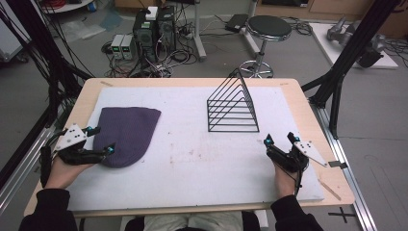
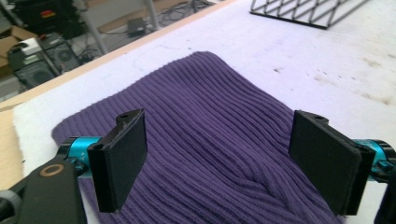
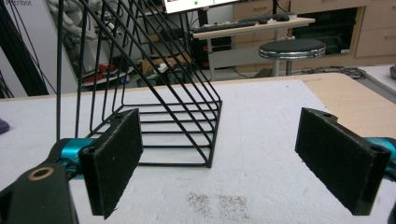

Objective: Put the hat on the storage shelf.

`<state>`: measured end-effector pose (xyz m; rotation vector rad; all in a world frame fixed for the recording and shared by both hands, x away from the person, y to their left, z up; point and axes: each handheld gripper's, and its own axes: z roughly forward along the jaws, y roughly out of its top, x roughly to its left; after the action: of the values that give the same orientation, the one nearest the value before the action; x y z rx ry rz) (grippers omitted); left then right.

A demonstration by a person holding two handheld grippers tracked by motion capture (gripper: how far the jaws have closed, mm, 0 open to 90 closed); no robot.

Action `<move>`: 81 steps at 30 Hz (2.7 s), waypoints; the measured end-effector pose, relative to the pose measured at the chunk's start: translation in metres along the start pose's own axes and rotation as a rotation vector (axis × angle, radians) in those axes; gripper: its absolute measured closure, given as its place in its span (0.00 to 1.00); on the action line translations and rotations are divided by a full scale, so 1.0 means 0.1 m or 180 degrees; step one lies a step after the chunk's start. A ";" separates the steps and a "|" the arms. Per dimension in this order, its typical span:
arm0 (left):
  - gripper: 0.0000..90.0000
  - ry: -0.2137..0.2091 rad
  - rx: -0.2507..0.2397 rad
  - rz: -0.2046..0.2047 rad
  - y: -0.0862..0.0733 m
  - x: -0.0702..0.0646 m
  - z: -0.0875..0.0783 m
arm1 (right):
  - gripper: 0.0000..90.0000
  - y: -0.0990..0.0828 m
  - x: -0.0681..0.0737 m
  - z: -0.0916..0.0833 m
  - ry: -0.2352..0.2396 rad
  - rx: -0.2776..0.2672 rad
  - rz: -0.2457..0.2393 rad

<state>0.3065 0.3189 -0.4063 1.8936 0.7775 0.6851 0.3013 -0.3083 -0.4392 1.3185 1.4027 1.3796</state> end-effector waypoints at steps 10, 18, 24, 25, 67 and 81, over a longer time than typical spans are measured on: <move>0.21 -0.0414 0.0281 0.0220 -0.05 -0.04 0.03 | 0.16 0.00 0.00 0.00 0.0001 0.0001 -0.0003; 0.21 -0.0548 0.0622 0.0455 -0.10 -0.09 0.05 | 0.16 0.00 0.00 0.00 0.0001 0.0003 0.0010; 0.21 -0.0630 0.0802 0.0597 -0.14 -0.10 0.06 | 0.16 0.00 0.00 0.00 0.0008 0.0003 0.0032; 0.21 -0.0637 0.0825 0.0612 -0.14 -0.10 0.05 | 0.16 0.00 -0.01 0.00 0.0008 0.0008 0.0031; 0.44 -0.0867 0.1184 0.0614 -0.21 0.10 0.26 | 0.16 -0.01 -0.01 0.01 -0.0007 0.0023 0.0107; 0.87 -0.0656 0.1210 0.0704 -0.14 0.05 0.26 | 0.16 0.00 -0.02 0.01 -0.0006 0.0014 0.0108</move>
<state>0.3255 0.3137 -0.4289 2.3796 0.6012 0.4866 0.3023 -0.3104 -0.4401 1.3518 1.3885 1.3980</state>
